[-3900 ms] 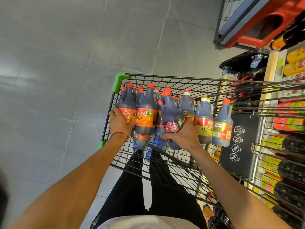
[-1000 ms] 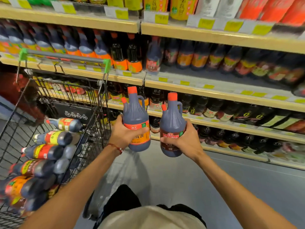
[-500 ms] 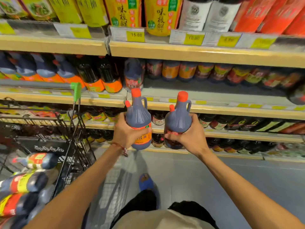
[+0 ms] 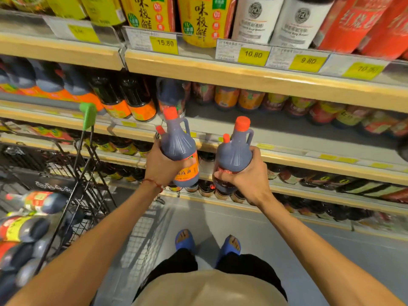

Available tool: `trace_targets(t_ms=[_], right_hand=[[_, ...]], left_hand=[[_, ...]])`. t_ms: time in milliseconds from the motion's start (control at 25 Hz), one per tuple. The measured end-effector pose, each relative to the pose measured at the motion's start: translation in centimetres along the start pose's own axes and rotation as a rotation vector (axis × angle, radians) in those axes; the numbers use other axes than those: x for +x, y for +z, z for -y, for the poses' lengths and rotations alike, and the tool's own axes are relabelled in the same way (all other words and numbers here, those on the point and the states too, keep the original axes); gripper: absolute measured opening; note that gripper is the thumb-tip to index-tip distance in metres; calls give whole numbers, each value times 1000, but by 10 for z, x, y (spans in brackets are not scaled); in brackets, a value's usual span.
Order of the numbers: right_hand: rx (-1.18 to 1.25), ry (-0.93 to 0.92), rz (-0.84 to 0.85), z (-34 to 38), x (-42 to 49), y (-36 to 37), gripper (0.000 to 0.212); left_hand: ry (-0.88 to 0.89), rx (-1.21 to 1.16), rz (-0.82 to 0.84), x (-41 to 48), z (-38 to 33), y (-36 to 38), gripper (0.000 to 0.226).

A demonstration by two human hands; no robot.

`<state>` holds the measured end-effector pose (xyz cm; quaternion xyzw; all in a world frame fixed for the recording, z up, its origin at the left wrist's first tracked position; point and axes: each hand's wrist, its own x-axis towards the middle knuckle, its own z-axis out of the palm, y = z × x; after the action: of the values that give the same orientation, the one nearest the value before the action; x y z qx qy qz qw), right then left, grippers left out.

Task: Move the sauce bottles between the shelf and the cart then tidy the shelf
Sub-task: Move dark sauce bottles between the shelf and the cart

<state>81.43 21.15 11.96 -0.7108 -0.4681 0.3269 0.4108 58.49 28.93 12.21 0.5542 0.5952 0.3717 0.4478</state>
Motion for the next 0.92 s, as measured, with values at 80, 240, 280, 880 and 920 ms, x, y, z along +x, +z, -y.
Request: trace_targets(t_ms=[80,240,280,880,920], right_hand=[[23,-25,12,-2,5,-9,84],[63,-79,18,-4,18,-24,84],[74,-100,20,-2,21,-26,84],[181,-407,-209,19,97,53,94],[180,-412,-218,22,104,60,91]], left_hand=[[-5,-17,-24,-2,-2,6,93],[15,17,-86,-4,-8,24,86],[16,24,-103,-4,-8,25,86],[279,70,-262,64,20,-8,88],[315,72,-267,69,22,-10,87]])
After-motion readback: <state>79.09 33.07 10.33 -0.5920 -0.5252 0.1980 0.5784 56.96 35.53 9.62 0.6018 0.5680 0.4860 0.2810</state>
